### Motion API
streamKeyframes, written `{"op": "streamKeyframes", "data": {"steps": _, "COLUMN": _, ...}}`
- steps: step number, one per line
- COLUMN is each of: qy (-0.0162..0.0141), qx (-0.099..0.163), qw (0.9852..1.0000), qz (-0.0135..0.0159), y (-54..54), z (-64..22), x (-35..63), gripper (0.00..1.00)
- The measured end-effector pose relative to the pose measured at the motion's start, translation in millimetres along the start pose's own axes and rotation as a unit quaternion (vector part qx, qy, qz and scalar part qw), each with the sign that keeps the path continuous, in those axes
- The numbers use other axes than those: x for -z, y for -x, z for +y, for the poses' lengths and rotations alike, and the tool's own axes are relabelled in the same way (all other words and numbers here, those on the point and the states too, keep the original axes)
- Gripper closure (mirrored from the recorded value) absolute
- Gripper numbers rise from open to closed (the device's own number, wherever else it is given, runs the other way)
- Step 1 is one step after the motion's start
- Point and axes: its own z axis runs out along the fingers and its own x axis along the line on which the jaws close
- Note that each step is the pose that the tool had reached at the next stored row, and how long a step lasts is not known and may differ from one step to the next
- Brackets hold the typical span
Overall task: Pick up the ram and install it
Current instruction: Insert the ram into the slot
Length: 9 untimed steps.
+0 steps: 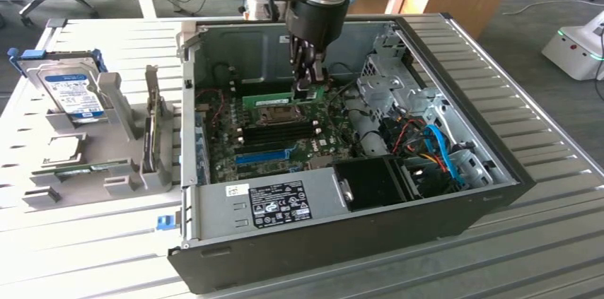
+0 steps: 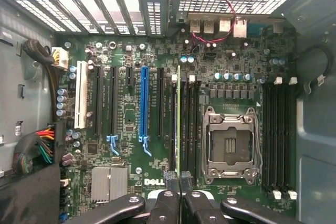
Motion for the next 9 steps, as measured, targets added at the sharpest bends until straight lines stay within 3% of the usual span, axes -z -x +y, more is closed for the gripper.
{"op": "streamKeyframes", "data": {"steps": 9, "qy": -0.0015, "qx": 0.000, "qw": 1.0000, "qz": 0.0000, "y": -0.7, "z": -0.5, "x": -9.9, "gripper": 0.88}}
